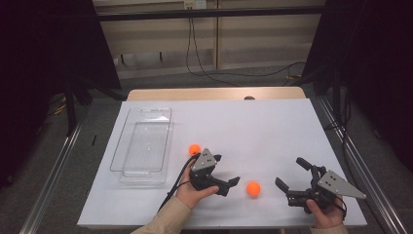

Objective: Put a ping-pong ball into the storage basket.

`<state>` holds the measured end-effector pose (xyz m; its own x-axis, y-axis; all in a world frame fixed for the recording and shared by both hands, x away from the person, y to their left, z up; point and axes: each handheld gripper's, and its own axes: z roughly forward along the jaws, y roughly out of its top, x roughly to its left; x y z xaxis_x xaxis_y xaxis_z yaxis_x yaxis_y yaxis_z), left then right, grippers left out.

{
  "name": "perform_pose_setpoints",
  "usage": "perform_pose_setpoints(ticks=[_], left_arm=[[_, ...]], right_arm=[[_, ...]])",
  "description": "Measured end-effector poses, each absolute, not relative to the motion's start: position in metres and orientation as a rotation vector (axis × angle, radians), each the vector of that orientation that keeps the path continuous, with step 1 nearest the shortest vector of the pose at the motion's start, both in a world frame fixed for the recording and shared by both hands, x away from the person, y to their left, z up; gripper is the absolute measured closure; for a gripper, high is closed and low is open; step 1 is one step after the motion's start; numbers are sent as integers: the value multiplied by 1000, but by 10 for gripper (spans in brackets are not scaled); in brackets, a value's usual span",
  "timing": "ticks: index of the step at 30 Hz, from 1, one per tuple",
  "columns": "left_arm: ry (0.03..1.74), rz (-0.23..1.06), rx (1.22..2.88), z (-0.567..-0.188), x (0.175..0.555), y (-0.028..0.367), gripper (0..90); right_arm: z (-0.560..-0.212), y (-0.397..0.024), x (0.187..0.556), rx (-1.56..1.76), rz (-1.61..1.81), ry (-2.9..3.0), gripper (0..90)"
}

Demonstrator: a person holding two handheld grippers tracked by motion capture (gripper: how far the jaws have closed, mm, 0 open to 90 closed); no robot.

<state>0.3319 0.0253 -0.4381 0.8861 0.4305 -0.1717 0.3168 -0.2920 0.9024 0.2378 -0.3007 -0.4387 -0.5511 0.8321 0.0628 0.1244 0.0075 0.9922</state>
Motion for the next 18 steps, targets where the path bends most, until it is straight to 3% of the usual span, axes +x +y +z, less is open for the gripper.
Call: perform_pose_setpoints(ticks=[18], left_arm=[[535, 126, 1935, -439, 331, 16, 24]], right_arm=[[-439, -301, 238, 991, 1594, 1715, 3]])
